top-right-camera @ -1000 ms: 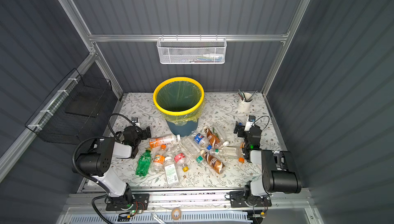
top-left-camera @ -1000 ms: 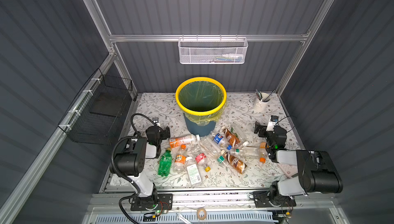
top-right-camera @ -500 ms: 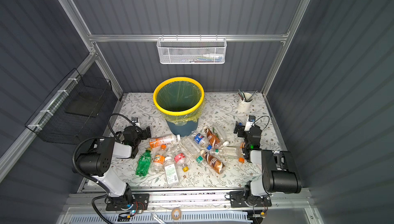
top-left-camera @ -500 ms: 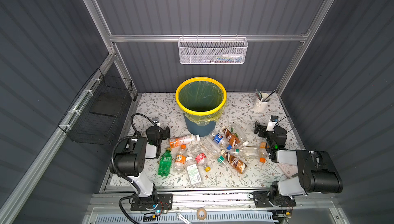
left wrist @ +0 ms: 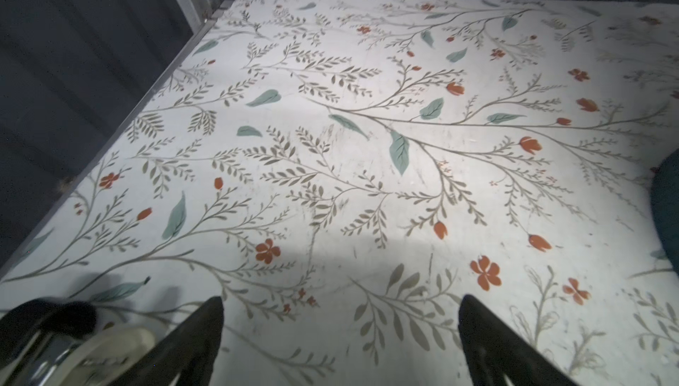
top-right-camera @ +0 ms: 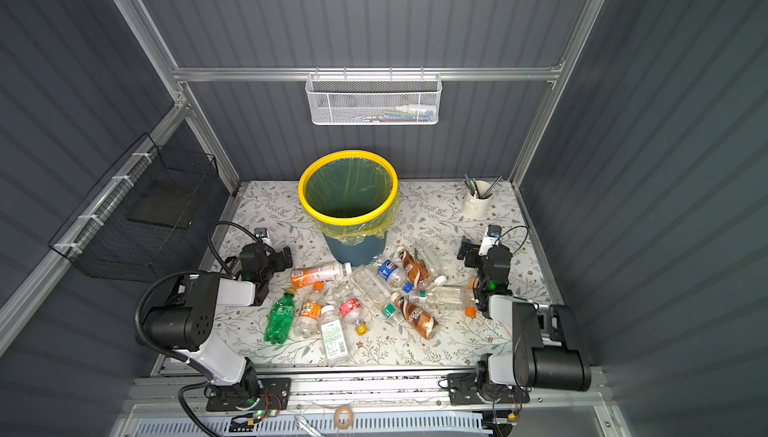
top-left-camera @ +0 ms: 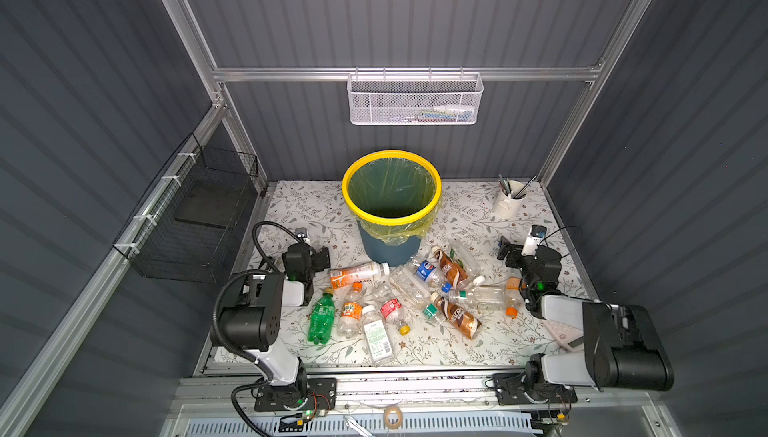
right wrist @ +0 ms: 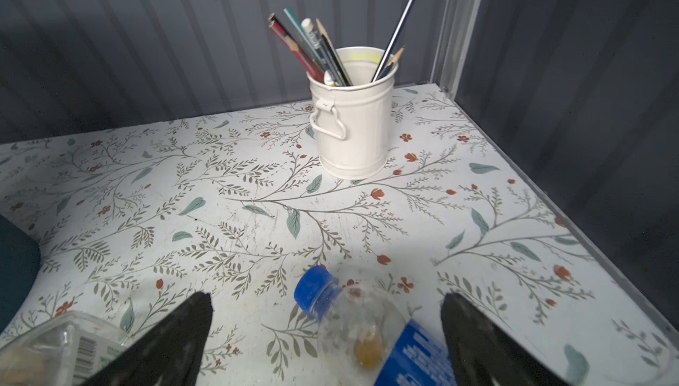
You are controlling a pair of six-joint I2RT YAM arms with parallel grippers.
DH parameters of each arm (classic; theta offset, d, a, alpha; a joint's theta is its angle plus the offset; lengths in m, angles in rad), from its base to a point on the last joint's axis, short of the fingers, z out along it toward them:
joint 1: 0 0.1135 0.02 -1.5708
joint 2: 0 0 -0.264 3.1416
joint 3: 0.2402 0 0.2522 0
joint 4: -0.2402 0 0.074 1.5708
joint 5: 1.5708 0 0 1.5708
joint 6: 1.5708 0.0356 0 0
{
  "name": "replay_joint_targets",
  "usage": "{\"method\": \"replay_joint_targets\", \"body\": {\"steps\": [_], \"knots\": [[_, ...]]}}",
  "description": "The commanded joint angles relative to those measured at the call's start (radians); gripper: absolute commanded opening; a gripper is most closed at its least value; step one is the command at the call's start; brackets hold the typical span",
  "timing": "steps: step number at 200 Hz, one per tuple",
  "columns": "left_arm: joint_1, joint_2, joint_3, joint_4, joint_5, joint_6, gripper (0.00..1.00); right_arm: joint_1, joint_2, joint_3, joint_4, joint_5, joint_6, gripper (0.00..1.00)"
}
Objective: Throw the plastic bottles in the bin
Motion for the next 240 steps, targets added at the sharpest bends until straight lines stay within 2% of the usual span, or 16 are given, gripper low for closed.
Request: {"method": "replay_joint_targets", "body": {"steps": [1,21,55,116,167,218,240], "knots": [[0.0,-0.105,0.152,-0.321,-0.103,-0.115,0.99,-0.019,-0.108,0.159,-0.483,0.054,0.118,0.99],[0.0,-0.159,0.2,-0.431,-0.1,-0.195,0.99,-0.02,-0.139,0.285,-0.846,0.045,0.188,0.99],[-0.001,-0.238,0.191,-0.488,-0.056,-0.27,1.0,-0.02,-0.141,0.321,-1.1,-0.027,0.233,0.99],[-0.003,-0.293,0.185,-0.56,-0.028,-0.327,0.99,-0.016,-0.102,0.336,-1.26,-0.044,0.318,0.97],[-0.003,-0.304,0.171,-0.561,-0.032,-0.34,0.99,-0.013,-0.046,0.326,-1.29,-0.068,0.356,0.92],[-0.003,-0.31,0.191,-0.575,-0.04,-0.355,0.99,-0.013,0.059,0.385,-1.279,-0.083,0.329,0.81],[-0.003,-0.327,0.186,-0.584,-0.053,-0.362,0.99,-0.011,0.052,0.385,-1.268,-0.087,0.319,0.67]]}}
